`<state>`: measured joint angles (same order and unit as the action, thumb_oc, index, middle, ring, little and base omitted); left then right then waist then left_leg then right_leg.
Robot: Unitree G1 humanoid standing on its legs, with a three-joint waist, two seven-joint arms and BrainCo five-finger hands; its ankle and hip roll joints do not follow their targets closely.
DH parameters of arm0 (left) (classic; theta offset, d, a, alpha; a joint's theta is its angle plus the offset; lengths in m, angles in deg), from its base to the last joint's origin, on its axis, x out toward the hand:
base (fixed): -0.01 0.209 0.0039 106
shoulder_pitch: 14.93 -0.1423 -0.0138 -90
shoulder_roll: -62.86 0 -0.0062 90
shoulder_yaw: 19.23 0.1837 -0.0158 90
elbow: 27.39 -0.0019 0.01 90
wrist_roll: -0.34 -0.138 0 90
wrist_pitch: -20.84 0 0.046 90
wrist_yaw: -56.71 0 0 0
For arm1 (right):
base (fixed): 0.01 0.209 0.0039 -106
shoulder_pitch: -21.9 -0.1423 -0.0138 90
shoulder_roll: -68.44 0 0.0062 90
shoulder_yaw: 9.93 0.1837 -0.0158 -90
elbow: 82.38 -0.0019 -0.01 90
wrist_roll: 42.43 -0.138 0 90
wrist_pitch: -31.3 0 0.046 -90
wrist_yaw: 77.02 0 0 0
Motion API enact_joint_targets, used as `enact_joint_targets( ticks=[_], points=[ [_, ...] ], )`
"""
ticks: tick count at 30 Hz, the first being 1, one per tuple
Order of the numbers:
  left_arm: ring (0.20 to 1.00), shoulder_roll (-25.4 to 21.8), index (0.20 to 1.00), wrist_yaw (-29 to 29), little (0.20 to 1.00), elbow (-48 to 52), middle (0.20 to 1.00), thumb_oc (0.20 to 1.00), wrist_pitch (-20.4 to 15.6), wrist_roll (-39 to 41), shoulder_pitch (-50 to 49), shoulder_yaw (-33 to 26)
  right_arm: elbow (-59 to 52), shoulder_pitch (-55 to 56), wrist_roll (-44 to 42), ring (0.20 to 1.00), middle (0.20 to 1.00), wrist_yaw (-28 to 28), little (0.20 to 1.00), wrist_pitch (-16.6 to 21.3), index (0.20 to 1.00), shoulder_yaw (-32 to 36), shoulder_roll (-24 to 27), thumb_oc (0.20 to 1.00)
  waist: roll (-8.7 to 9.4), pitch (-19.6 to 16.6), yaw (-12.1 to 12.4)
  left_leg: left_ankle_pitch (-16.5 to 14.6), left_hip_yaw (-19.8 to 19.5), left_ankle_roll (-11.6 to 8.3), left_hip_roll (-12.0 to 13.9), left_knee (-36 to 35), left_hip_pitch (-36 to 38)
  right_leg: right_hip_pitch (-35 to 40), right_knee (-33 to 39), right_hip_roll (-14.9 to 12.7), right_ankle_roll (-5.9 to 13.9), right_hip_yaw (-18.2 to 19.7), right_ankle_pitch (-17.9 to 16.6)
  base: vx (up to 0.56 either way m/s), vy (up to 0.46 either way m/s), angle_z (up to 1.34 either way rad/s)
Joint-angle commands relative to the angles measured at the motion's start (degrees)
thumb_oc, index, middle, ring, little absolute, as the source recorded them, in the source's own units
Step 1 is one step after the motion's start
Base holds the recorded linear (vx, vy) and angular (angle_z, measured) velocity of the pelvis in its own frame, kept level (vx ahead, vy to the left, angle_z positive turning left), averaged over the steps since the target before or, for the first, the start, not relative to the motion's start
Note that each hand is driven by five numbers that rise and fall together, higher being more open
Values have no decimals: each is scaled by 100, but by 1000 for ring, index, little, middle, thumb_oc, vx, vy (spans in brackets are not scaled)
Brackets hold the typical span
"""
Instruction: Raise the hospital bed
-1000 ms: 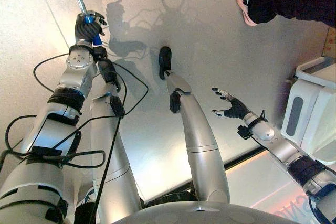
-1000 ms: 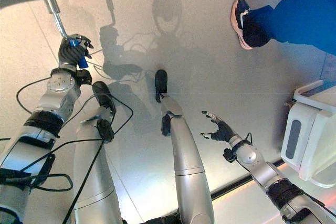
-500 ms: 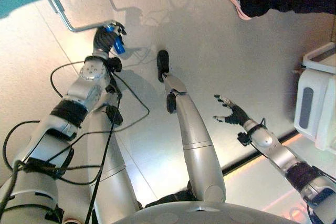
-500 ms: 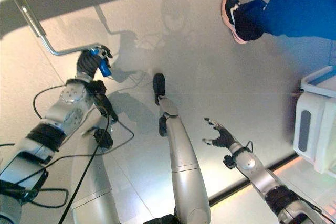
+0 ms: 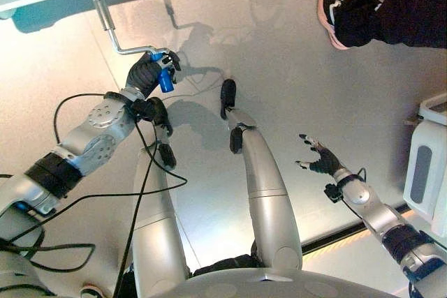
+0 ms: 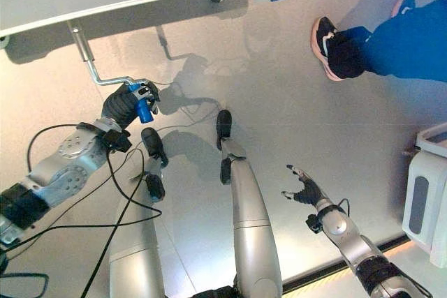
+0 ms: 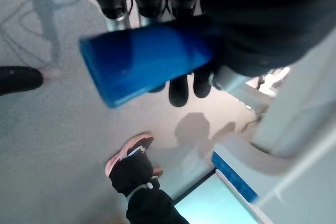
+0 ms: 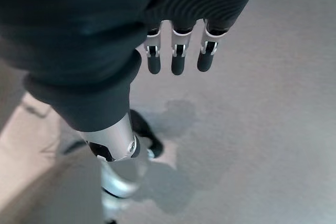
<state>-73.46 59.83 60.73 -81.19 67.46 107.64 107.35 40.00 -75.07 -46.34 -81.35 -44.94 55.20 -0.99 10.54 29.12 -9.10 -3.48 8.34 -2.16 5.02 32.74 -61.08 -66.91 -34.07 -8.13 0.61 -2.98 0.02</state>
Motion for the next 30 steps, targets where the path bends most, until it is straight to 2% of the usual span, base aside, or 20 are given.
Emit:
enact_joint_targets(
  ticks=[1, 5, 9, 10, 16, 19, 21, 24, 25, 26, 30],
  points=[
    [200, -297, 200, -1007, 200, 1919, 200, 200, -465, -398, -465, -640, 170, 427, -83, 1000, 1000, 49, 1000, 47, 1000, 164, 295, 1000, -497, 67, 80, -82, -395, -101, 140, 16, 560, 436, 316, 144, 579, -211, -291, 14, 72, 12],
    [200, -564, 200, -1108, 200, 2027, 200, 200, -474, -356, -1438, -1412, 421, 442, -190, 1000, 1000, 134, 1000, 59, 1000, 229, 238, 1000, -574, 66, 239, -147, -458, -52, 28, 85, 668, 652, 352, -6, 639, -279, -301, 14, 109, 12],
    [200, -592, 200, -1089, 200, 2006, 200, 200, -516, -337, -1937, -1877, 596, 457, -266, 1000, 1000, 184, 1000, 67, 1000, 275, 155, 1000, -613, 66, 352, -198, -482, -18, -61, 130, 740, 798, 392, -101, 686, -309, -327, 15, 124, 13],
    [200, -586, 200, -1049, 200, 1970, 200, 200, -545, -346, -2261, -2156, 689, 454, -385, 1000, 1000, 221, 1000, 61, 1000, 312, 84, 1000, -635, 66, 423, -258, -503, 8, -118, 228, 751, 883, 435, -171, 709, -320, -362, 13, 108, 10],
    [200, -400, 200, -794, 200, 1488, 200, 200, -643, -451, -2751, -2640, 739, 370, -538, 1000, 1000, 245, 1000, 54, 1000, 261, -8, 1000, -589, 67, 558, -375, -572, 62, -253, 412, 651, 1079, 833, -246, 829, -356, -604, 9, 173, 6],
    [200, -292, 200, -591, 200, 1084, 200, 200, -637, -624, -2783, -2727, 687, 317, -583, 1000, 1000, 244, 1000, 46, 1000, 215, -34, 1000, -557, 67, 578, -416, -593, 83, -273, 529, 551, 1075, 941, -247, 862, -337, -676, -2, 134, 0],
    [200, -245, 200, -457, 200, 758, 200, 200, -691, -805, -2728, -2816, 599, 311, -621, 1000, 1000, 246, 1000, 55, 1000, 211, -41, 1000, -501, 67, 584, -423, -606, 83, -272, 662, 420, 1034, 956, -224, 880, -309, -714, -18, 105, -1],
    [200, 53, 200, -101, 200, -238, 200, 200, -678, -891, -2356, -2875, 395, 242, -697, 1000, 1000, 256, 1000, 50, 1000, 150, -61, 1000, -342, 67, 551, -462, -633, 68, -229, 896, 152, 954, 1074, -224, 913, -307, -811, -19, 98, -6],
    [200, 55, 200, -102, 200, -248, 200, 200, -681, -890, -2337, -2859, 395, 243, -697, 1000, 1000, 256, 1000, 49, 1000, 156, -60, 1000, -347, 67, 556, -465, -634, 68, -226, 902, 146, 950, 1072, -222, 913, -308, -811, -12, 87, -10],
    [200, 128, 200, 42, 200, -686, 200, 200, -670, -967, -2074, -2883, 327, 198, -731, 1000, 1000, 229, 1000, 30, 1000, 111, -70, 1000, -238, 67, 510, -488, -648, 57, -191, 988, 60, 928, 1156, -197, 930, -305, -850, -9, 73, -6],
    [200, 411, 200, 347, 200, -1822, 200, 200, -579, -993, -1180, -2667, 54, 94, -844, 1000, 1000, 169, 1000, -4, 1000, 50, -58, 1000, -50, 67, 376, -584, -653, 36, -110, 1249, -211, 741, 1155, -123, 948, -266, -888, -1, 67, -9]
  ],
)
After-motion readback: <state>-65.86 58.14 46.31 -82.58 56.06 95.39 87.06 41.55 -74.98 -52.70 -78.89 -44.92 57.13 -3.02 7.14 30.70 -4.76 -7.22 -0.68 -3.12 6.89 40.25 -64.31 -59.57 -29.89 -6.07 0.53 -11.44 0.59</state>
